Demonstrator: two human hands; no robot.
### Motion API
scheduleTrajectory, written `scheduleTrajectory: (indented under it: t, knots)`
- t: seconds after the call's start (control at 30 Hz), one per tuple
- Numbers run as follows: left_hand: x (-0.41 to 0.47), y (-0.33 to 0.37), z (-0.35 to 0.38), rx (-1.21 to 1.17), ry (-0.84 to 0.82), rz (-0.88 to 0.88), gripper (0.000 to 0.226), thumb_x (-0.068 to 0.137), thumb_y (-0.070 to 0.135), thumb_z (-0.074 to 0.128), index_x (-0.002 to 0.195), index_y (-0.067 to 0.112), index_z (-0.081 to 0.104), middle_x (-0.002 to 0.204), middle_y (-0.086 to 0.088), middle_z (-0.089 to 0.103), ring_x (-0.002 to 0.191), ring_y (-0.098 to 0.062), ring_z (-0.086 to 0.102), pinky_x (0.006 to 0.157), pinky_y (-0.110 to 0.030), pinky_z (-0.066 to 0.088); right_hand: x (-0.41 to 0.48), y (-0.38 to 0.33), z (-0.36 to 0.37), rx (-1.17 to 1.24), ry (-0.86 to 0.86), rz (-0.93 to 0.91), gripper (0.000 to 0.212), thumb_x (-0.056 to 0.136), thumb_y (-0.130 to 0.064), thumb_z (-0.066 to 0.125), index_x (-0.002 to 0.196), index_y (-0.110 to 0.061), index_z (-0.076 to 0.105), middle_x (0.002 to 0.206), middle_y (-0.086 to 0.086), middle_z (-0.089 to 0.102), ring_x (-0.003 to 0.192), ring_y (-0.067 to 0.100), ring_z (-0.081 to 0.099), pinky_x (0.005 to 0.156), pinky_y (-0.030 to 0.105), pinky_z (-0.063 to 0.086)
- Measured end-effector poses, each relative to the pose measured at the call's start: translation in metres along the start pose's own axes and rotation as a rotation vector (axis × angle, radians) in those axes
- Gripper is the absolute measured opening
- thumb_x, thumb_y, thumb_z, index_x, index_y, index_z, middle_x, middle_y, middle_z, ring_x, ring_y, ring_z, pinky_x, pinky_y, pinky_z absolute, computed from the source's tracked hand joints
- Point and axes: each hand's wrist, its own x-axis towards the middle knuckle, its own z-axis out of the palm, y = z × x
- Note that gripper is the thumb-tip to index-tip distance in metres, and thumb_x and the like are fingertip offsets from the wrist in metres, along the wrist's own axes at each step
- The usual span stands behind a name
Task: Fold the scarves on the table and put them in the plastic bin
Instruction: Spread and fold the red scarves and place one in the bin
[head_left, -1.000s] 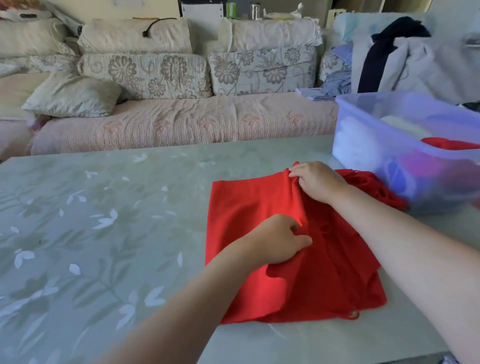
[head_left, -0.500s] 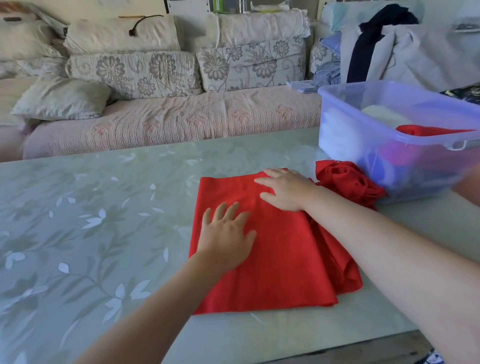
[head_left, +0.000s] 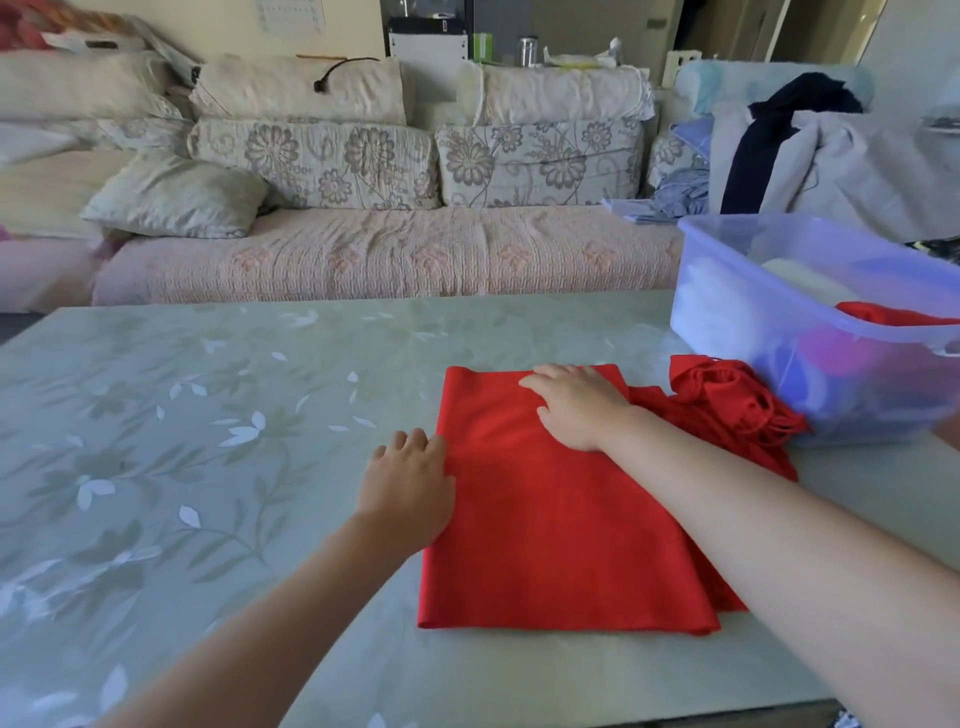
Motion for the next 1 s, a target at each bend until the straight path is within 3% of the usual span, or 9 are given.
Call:
scheduleTrajectory:
  t: [0.17, 0.3, 0.4, 0.47, 0.57, 0.67, 0.73, 0.87, 1.0]
  knots:
    - [-0.005, -0.014, -0.005, 0.068, -0.246, -0.121, 0.069, 0.086, 0.068, 0.041, 0.125, 0.013, 0.051, 0.127, -0.009, 0.053, 0.122, -0.028, 0.046, 0.099, -0.038, 0.035, 0.054, -0.051, -0.002, 0.07, 0.044, -0.174, 0.054, 0.096, -0.003, 0.04, 0.142, -0.028, 0.051, 0.149, -0.004, 0.045, 0.13, 0.024, 0.05, 0.102, 0.037, 0.043]
    - [-0.001, -0.006, -0.005, -0.021, -0.302, -0.081, 0.045, 0.092, 0.044, 0.047, 0.123, 0.013, 0.056, 0.128, -0.013, 0.052, 0.121, -0.031, 0.047, 0.098, -0.038, 0.036, 0.088, -0.073, 0.001, -0.064, -0.011, -0.278, 0.061, 0.098, -0.001, 0.036, 0.151, -0.03, 0.041, 0.158, -0.004, 0.038, 0.14, 0.019, 0.042, 0.106, 0.031, 0.037]
    - [-0.001, -0.003, -0.005, -0.187, -0.249, -0.083, 0.023, 0.09, 0.025, 0.049, 0.108, 0.012, 0.057, 0.12, -0.013, 0.057, 0.113, -0.032, 0.053, 0.088, -0.035, 0.04, 0.107, -0.08, 0.011, -0.139, -0.03, -0.346, 0.053, 0.101, -0.009, 0.039, 0.148, -0.032, 0.046, 0.153, -0.001, 0.046, 0.137, 0.022, 0.046, 0.103, 0.031, 0.039]
    - [0.001, -0.01, -0.008, -0.328, -0.205, -0.1, 0.006, 0.092, 0.019, 0.047, 0.096, 0.015, 0.048, 0.115, -0.014, 0.06, 0.107, -0.033, 0.057, 0.075, -0.033, 0.037, 0.119, -0.083, 0.013, -0.148, -0.018, -0.354, 0.046, 0.097, -0.009, 0.044, 0.136, -0.028, 0.061, 0.137, 0.003, 0.059, 0.125, 0.028, 0.055, 0.093, 0.033, 0.043]
    - [0.005, -0.027, -0.015, -0.515, -0.149, -0.115, 0.009, 0.098, 0.018, 0.048, 0.095, 0.014, 0.041, 0.111, -0.014, 0.06, 0.101, -0.033, 0.057, 0.068, -0.03, 0.033, 0.131, -0.091, 0.006, -0.084, 0.002, -0.301, 0.032, 0.087, -0.005, 0.052, 0.106, -0.017, 0.074, 0.115, 0.007, 0.066, 0.107, 0.031, 0.062, 0.084, 0.034, 0.047]
    - [0.006, -0.052, -0.019, -0.682, -0.051, -0.167, 0.013, 0.097, 0.012, 0.048, 0.108, 0.013, 0.041, 0.092, -0.006, 0.056, 0.084, -0.029, 0.054, 0.063, -0.033, 0.034, 0.142, -0.106, -0.003, 0.09, 0.077, -0.146, 0.023, 0.08, -0.004, 0.052, 0.079, -0.021, 0.068, 0.097, 0.005, 0.07, 0.094, 0.029, 0.063, 0.074, 0.032, 0.047]
    - [0.006, -0.075, -0.021, -0.686, -0.025, -0.145, 0.035, 0.092, 0.002, 0.043, 0.121, 0.021, 0.037, 0.084, -0.003, 0.049, 0.073, -0.025, 0.052, 0.058, -0.034, 0.034, 0.152, -0.121, -0.009, 0.212, 0.139, -0.074, 0.023, 0.077, -0.003, 0.05, 0.074, -0.024, 0.06, 0.09, 0.006, 0.069, 0.088, 0.029, 0.062, 0.07, 0.031, 0.045]
    - [0.002, -0.138, -0.023, -0.593, -0.093, -0.054, 0.058, 0.089, -0.002, 0.036, 0.132, 0.033, 0.052, 0.116, -0.004, 0.044, 0.092, -0.025, 0.057, 0.078, -0.026, 0.04, 0.178, -0.165, -0.015, 0.315, 0.208, -0.086, 0.023, 0.075, -0.001, 0.046, 0.073, -0.023, 0.053, 0.087, 0.01, 0.066, 0.084, 0.032, 0.059, 0.068, 0.035, 0.046]
    - [-0.006, -0.2, -0.021, -0.377, -0.121, -0.076, 0.051, 0.091, 0.0, 0.037, 0.139, 0.014, 0.049, 0.132, -0.006, 0.043, 0.113, -0.029, 0.055, 0.092, -0.03, 0.043, 0.205, -0.222, -0.015, 0.321, 0.222, -0.169, 0.02, 0.076, 0.0, 0.047, 0.076, -0.019, 0.053, 0.087, 0.011, 0.062, 0.083, 0.032, 0.057, 0.069, 0.038, 0.046]
